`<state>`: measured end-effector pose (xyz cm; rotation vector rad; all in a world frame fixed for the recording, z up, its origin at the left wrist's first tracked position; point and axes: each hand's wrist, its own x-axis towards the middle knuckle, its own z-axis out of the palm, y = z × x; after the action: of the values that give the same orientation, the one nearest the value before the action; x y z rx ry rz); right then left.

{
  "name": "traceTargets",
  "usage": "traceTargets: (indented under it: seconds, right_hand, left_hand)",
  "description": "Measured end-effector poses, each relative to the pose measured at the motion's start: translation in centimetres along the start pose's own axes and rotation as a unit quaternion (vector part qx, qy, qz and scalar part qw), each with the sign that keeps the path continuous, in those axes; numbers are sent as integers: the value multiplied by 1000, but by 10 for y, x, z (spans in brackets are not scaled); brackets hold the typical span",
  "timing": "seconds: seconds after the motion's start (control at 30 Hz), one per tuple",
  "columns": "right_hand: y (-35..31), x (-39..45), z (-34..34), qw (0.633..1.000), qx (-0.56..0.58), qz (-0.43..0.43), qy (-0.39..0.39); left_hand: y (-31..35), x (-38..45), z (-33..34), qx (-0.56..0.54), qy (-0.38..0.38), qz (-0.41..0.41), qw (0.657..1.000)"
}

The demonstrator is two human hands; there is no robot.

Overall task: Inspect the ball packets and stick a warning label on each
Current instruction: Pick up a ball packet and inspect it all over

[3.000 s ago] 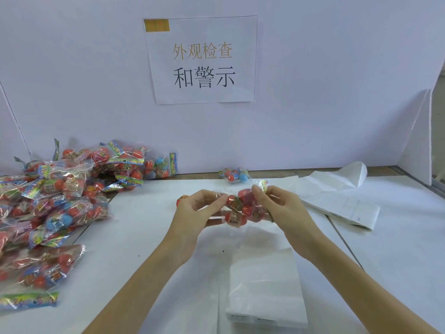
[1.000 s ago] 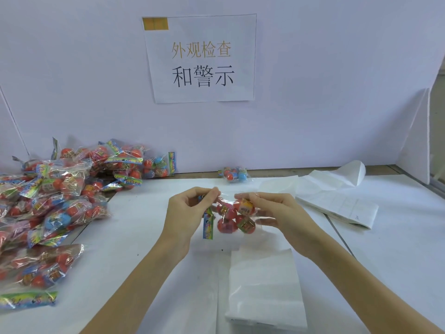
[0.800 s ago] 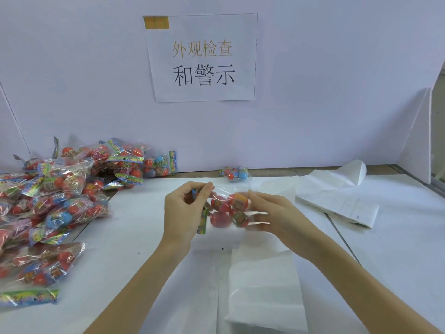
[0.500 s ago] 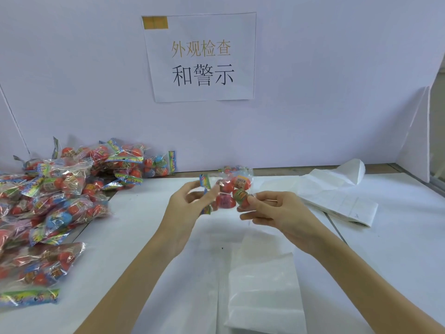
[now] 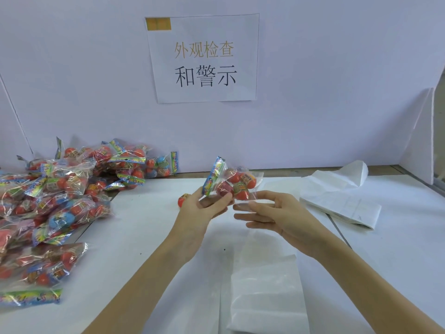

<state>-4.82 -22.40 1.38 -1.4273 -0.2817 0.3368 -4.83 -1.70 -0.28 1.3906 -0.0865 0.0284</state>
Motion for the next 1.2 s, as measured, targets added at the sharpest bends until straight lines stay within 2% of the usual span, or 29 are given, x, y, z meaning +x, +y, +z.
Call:
traceTargets:
  seconds: [0.07,0.27,0.4,0.47,0.53,0.63,0.73,0.8,0.87,0.93,1.1,1.2]
  right_hand:
    - [0,-1,2,1000,-15,7,-13]
    - [-3,-1,8,998,-43,2,35]
    - [2,-2,9,996,-86,13,37]
    - [3,-1,10,991,-125,14,35]
    - [1,-1,6,988,-147,37,-3]
    - [-6,-6,-14,972,-191,65,-117]
    - [-8,-10,-26,925,-292,94,-224]
    - [-4,-10,-30,890,-372,115,-238]
    - [1,-8,-33,879,-409,110,-221]
    - [7,-3,-36,884,-421,83,-183]
    - [14,7,-40,909,-417,-20,-2]
    - [11,8,-41,876,-469,-88,65]
  left_hand:
    - [0,1,-3,-24,15,6,1000]
    - [2,7,-10,-117,-35,-51,991]
    - [1,2,-4,-84,-62,-27,994]
    - [-2,-2,0,-34,-32,-4,999]
    - [-6,-1,2,25,34,18,999]
    - [-8,1,-1,75,103,49,991]
    - [-4,-1,-5,82,95,95,987]
    - [-2,-3,-4,124,80,132,980]
    - [-3,-4,-2,154,75,162,972]
    - [-4,-4,1,148,62,191,968]
    - [-4,-6,3,229,27,231,945]
    - [-6,-11,7,272,17,192,943]
